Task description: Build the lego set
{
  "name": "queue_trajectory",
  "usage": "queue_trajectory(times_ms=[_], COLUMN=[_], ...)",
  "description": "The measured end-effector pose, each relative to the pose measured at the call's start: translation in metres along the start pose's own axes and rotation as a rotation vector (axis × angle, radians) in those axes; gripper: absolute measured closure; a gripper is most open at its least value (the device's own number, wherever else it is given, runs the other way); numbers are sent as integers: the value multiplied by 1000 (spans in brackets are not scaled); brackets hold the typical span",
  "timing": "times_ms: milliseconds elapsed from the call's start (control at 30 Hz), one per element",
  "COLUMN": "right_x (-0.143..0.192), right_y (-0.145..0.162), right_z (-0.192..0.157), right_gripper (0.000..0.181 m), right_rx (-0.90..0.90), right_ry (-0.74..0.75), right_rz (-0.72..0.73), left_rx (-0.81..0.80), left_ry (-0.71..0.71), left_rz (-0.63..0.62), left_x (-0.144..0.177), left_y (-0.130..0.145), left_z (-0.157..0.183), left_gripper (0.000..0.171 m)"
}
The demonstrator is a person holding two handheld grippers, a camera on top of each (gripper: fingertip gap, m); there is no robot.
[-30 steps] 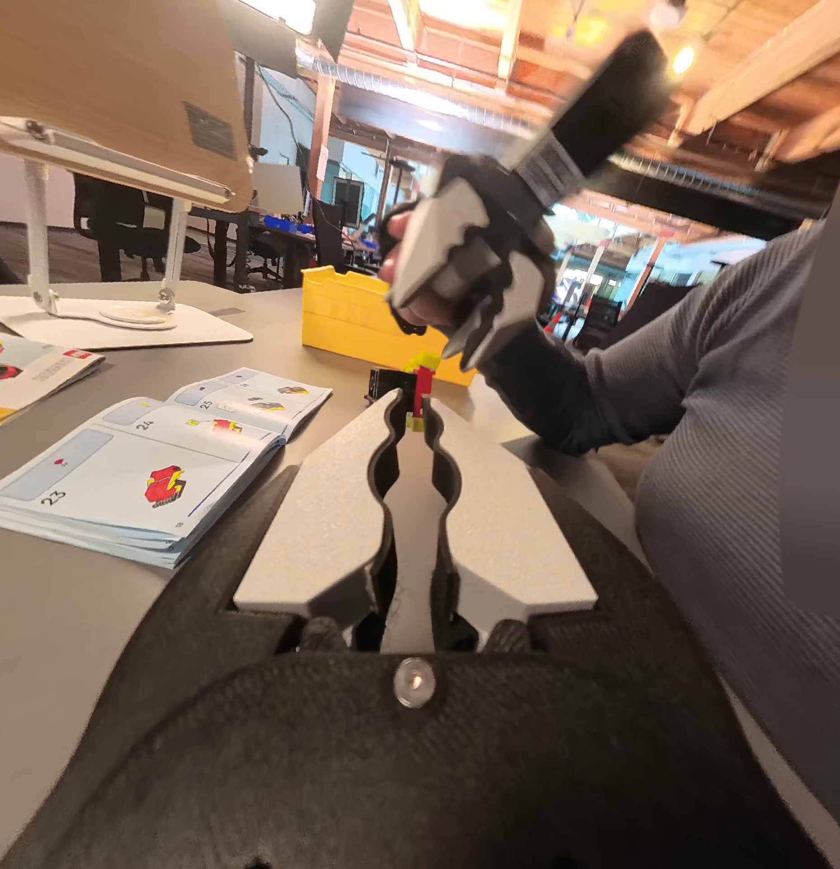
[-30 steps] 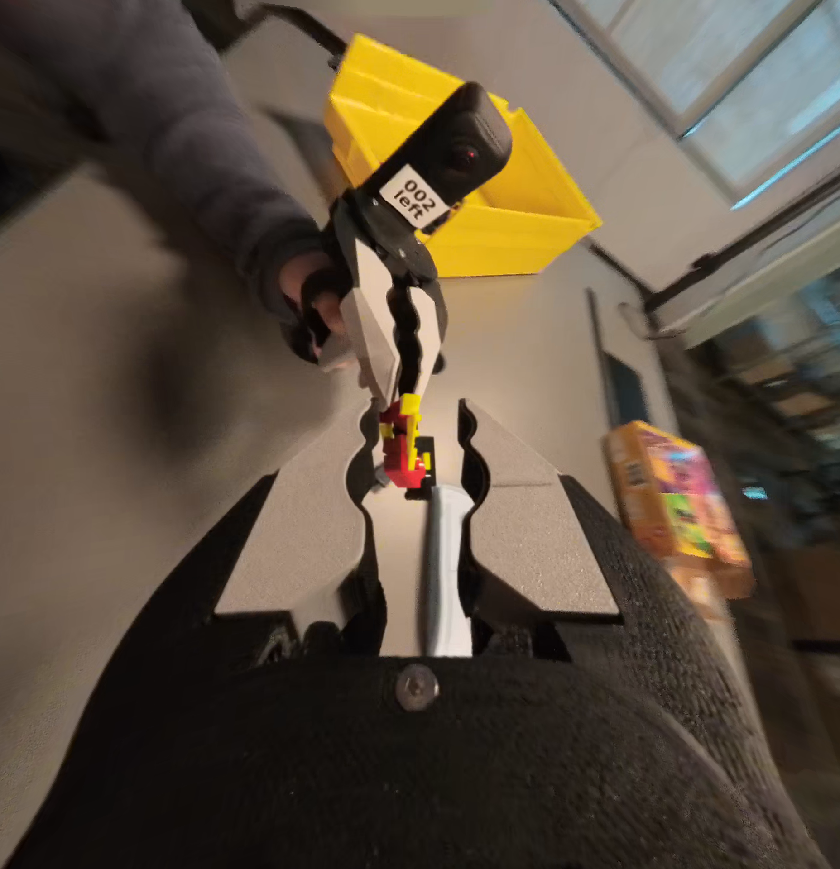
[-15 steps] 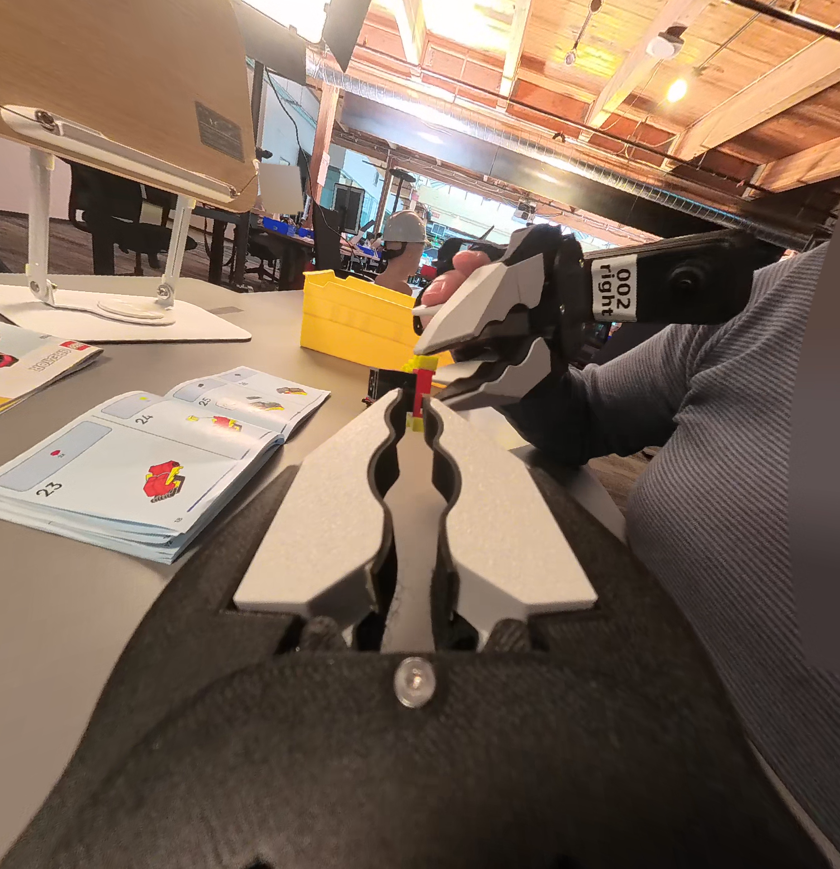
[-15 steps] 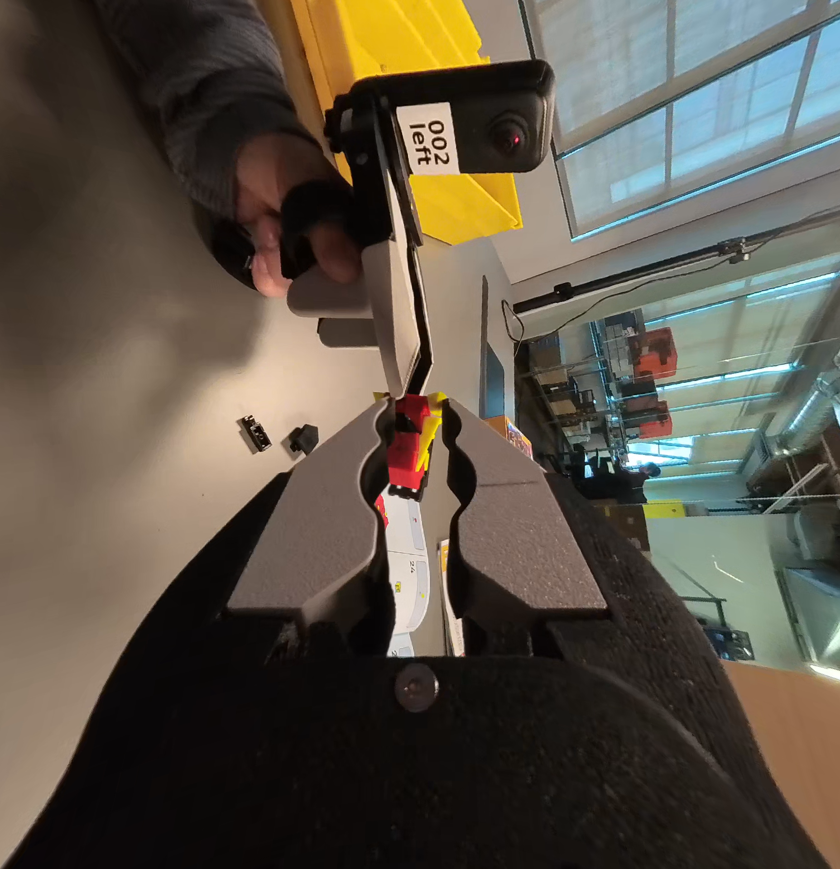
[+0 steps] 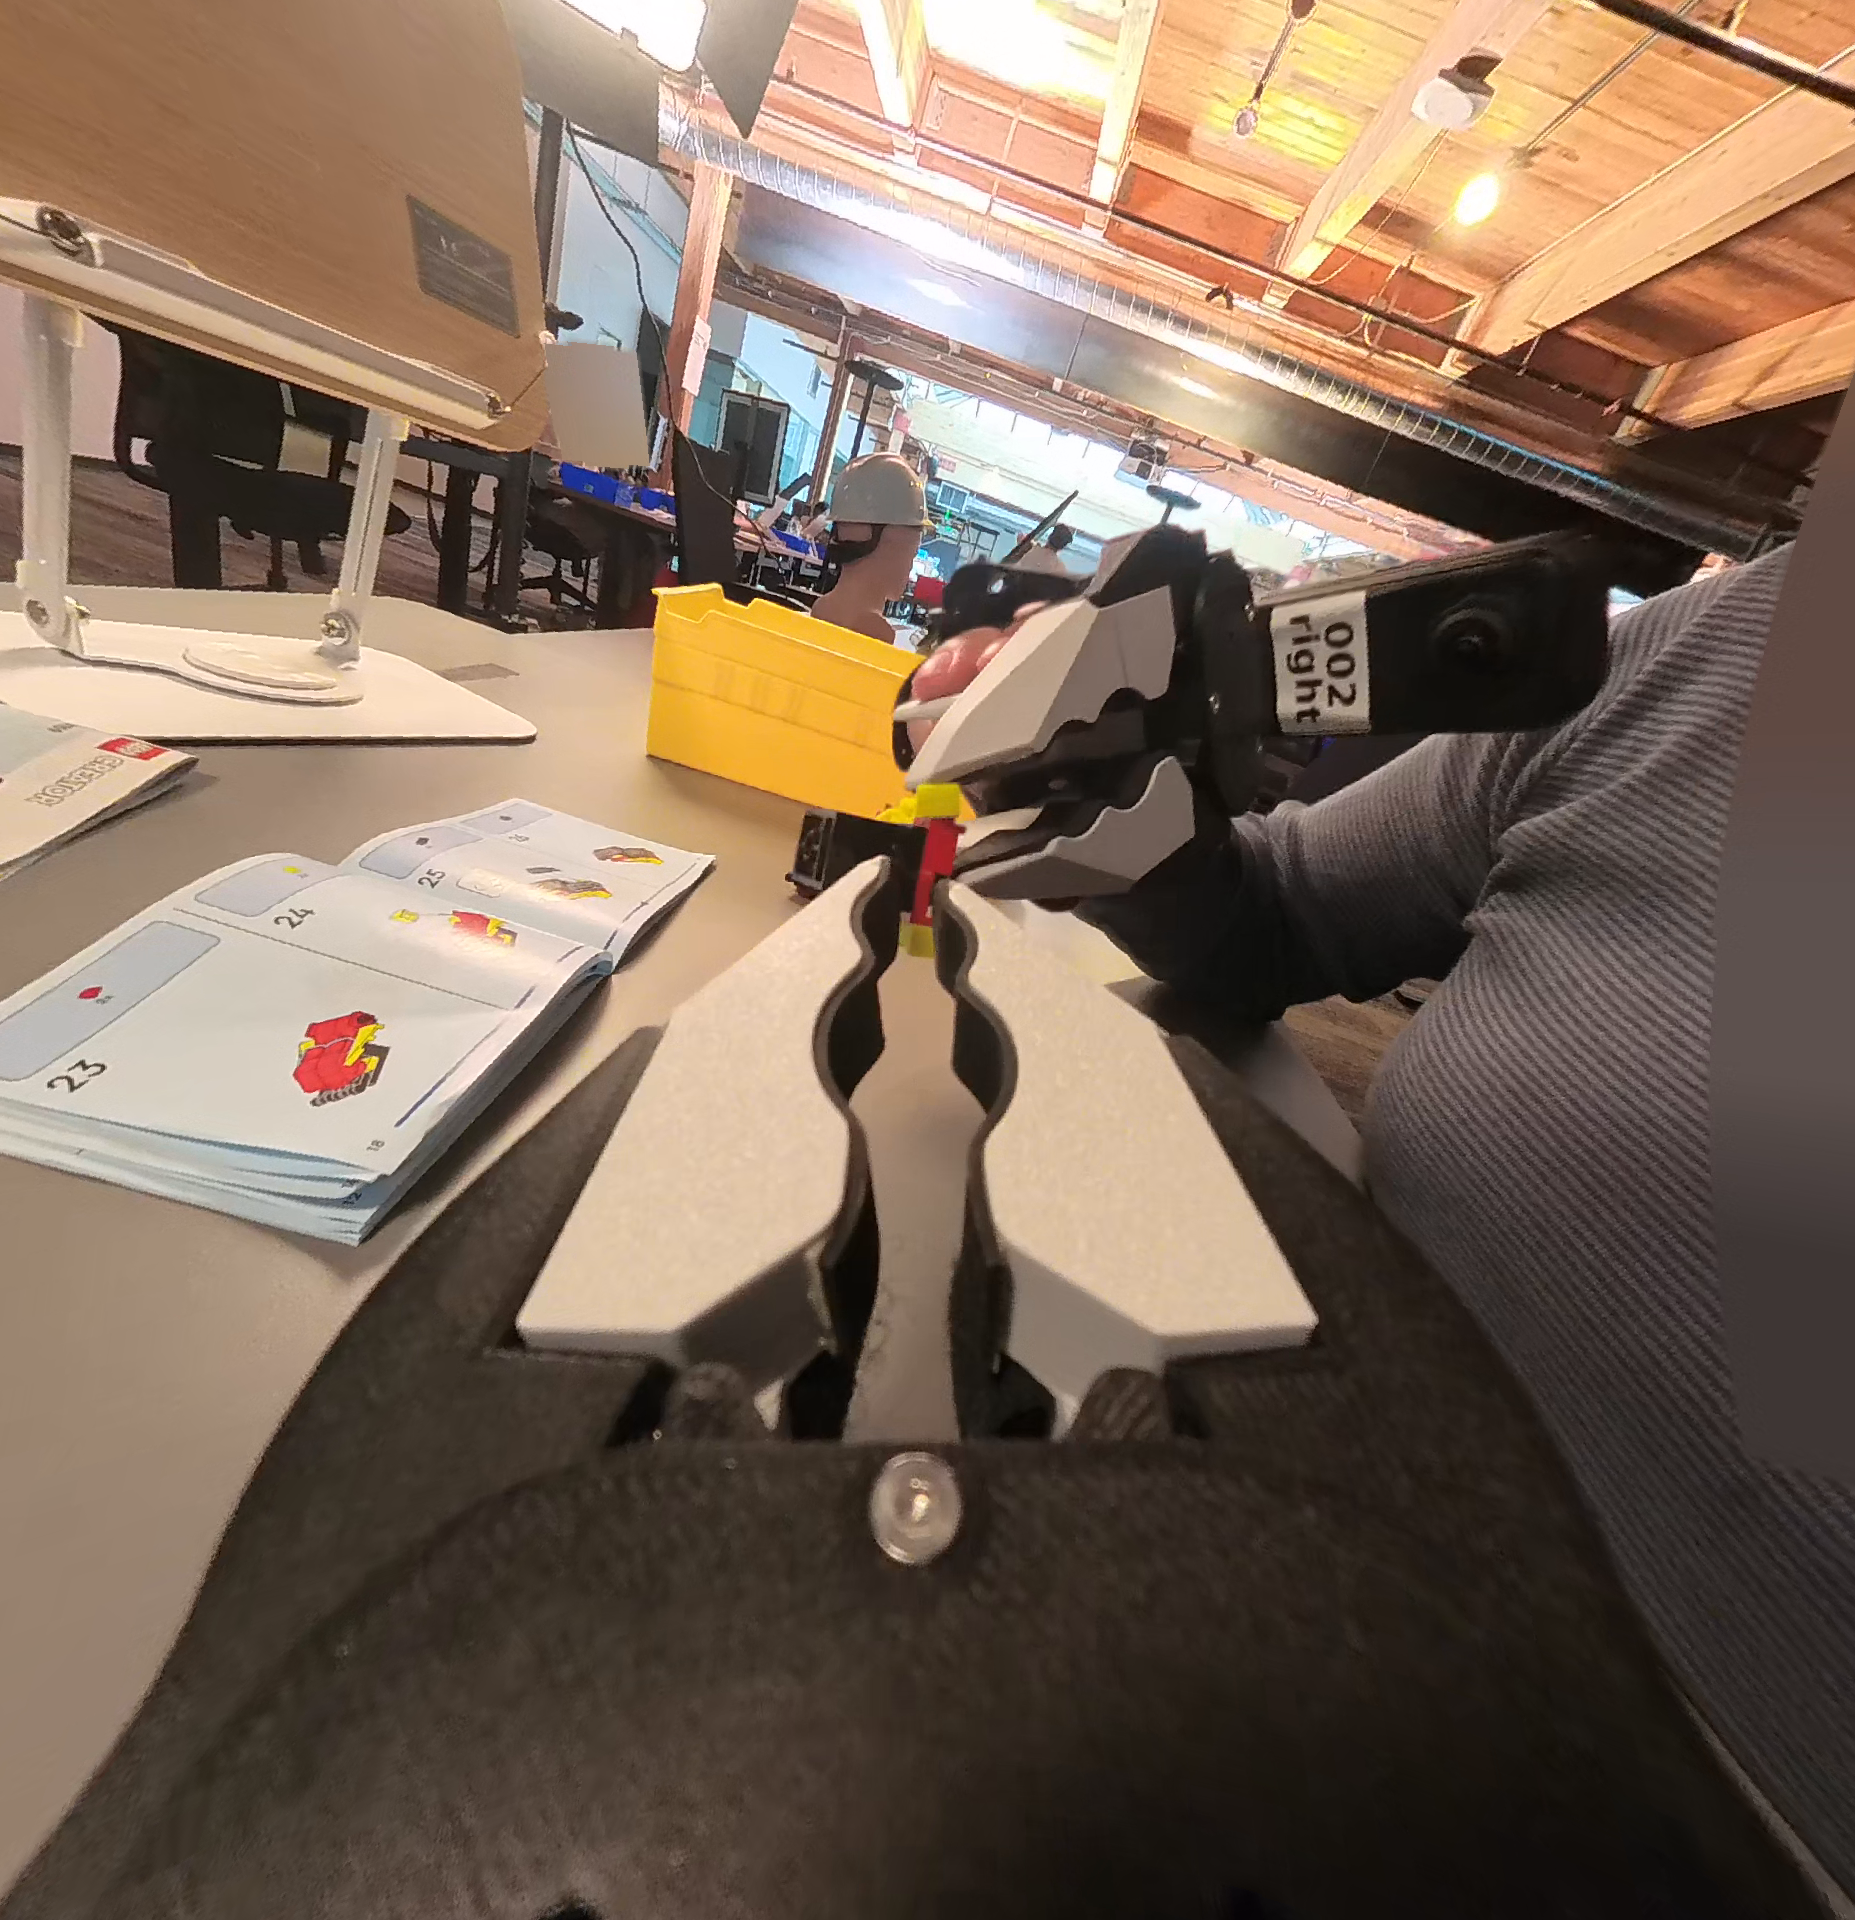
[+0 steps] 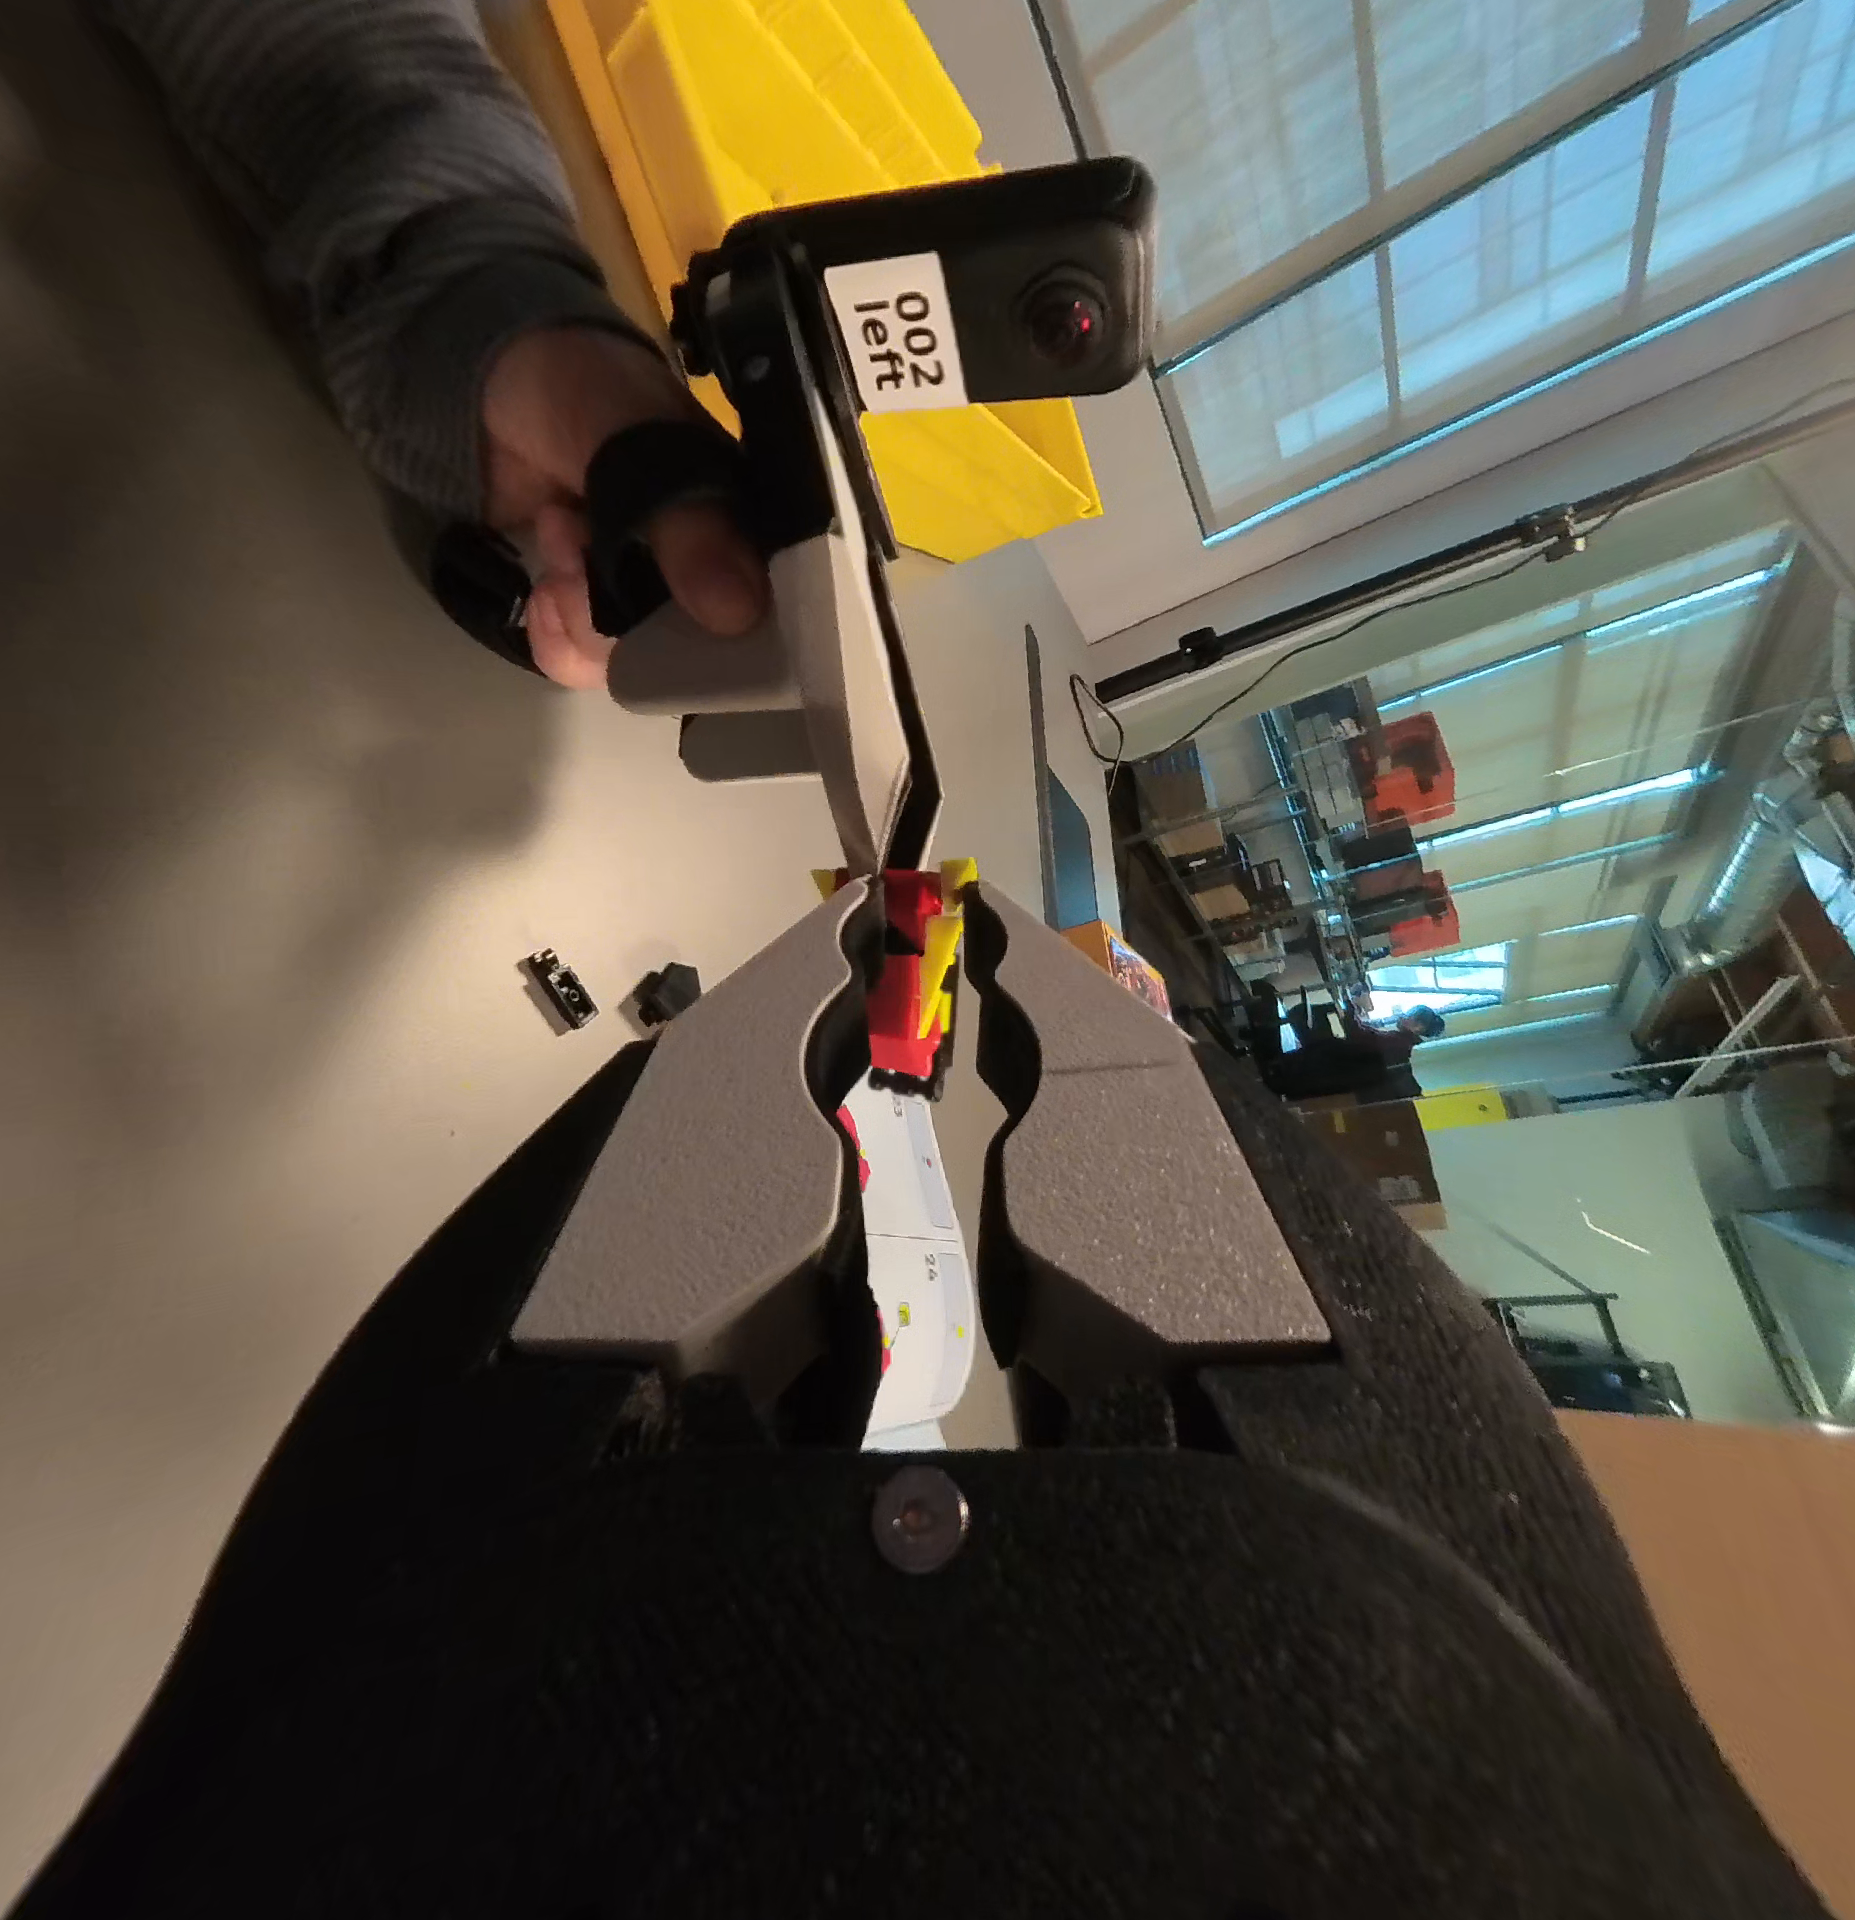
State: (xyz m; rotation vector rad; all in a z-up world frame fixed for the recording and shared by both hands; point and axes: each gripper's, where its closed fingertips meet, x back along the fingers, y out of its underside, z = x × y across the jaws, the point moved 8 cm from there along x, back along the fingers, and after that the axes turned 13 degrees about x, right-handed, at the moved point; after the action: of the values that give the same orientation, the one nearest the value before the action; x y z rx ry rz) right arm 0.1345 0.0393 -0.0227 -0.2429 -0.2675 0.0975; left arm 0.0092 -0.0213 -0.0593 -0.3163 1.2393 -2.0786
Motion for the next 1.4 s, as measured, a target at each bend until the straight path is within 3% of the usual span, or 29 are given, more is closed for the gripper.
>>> queue_trajectory(times_ms=[367, 700, 1400], right_x=[6, 8, 9], right_y=[3, 3, 9], right_z=[-7, -6, -9], right_gripper=[169, 170, 170], right_rx=[203, 107, -23], right_ry=[64, 45, 79], right_rz=[80, 155, 261], left_rx=[87, 233, 294], left_ry=[73, 200, 241], left_rz=[-38, -72, -82], left_x=[-3, -3, -3], left_y=[2, 2, 3], left_z=[-2, -6, -6], left_gripper=[168, 169, 168])
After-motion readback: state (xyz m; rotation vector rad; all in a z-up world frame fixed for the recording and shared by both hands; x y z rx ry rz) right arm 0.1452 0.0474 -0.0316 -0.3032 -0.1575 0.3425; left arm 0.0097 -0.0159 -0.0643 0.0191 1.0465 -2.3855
